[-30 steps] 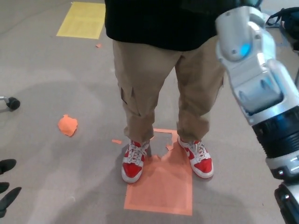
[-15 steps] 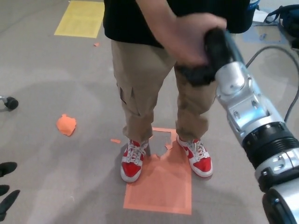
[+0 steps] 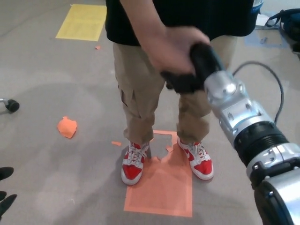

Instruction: The robot extends its right arm to grab a person's hand and shakes it

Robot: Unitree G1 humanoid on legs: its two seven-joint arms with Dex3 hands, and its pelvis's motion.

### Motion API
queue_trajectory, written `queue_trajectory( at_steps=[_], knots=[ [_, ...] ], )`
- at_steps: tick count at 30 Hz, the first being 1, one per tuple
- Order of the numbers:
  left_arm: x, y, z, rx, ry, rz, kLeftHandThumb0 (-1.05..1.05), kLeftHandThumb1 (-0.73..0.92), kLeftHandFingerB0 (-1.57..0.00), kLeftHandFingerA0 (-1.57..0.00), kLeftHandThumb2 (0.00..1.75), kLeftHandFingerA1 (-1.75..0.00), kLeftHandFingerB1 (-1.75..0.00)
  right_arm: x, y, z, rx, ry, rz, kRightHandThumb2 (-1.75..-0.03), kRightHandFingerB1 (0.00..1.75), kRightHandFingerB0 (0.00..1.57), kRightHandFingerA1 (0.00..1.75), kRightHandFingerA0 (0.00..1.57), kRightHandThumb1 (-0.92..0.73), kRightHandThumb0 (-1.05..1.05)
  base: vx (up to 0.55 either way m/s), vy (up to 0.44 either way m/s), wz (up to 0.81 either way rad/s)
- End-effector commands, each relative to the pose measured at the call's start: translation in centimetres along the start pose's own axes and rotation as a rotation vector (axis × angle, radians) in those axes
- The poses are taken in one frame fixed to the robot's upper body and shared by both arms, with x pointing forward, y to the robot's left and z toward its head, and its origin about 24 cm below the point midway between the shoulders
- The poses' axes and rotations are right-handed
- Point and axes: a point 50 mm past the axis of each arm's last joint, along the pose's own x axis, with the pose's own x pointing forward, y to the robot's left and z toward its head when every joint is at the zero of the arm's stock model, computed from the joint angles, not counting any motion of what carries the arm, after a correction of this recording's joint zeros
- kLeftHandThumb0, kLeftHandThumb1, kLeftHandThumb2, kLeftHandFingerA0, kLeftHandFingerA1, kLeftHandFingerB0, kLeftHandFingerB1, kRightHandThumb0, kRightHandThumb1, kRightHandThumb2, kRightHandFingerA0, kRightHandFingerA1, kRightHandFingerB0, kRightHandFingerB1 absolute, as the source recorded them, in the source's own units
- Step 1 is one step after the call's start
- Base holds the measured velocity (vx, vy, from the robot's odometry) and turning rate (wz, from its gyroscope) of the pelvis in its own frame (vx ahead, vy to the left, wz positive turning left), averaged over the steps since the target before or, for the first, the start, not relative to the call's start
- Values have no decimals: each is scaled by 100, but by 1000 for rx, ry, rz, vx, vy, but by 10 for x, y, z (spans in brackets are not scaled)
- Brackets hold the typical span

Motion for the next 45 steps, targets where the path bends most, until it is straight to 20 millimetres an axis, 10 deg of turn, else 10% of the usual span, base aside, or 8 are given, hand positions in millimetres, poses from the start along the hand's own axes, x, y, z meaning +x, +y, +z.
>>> queue_trajectory(
  at_steps=[1,8,10,32,36,38,39,45],
  knots=[
    [0,8,4,9,-11,8,-49,78,-18,-22,64,-34,-28,-11,-26,66,31,-233,11,-82,120,80,85,123,-73,-11,0,0,0],
    [0,8,1,14,6,22,-48,78,-21,-27,64,-35,-29,-33,-53,115,28,-396,-50,-74,117,83,78,125,-76,-12,0,0,0],
    [-1,8,1,9,1,17,-27,58,-7,-8,107,-51,-49,-32,-52,110,29,-377,-48,-74,115,85,77,126,-76,-11,0,0,0],
    [1,10,7,21,-11,6,-53,67,-18,-28,79,-45,-38,-19,31,-80,-264,292,149,-62,106,80,87,122,-72,-22,0,0,0],
    [2,10,7,12,-8,9,-47,77,-20,-32,63,-38,-30,-18,27,-78,-232,284,126,-62,58,76,67,118,-70,-24,0,0,0],
    [2,10,7,15,-6,7,-55,65,-16,-30,81,-47,-39,-17,26,-78,-174,277,132,-61,40,44,57,93,-70,-36,0,0,0],
    [2,10,7,25,-4,8,-49,76,-21,-31,63,-37,-29,-16,22,-76,-213,285,207,-60,0,0,9,0,-61,-79,0,0,0],
    [1,9,2,7,12,11,-47,75,-22,-32,63,-37,-30,-15,-4,-74,-155,249,177,-82,0,0,0,0,-49,-88,0,0,0]
  ],
)
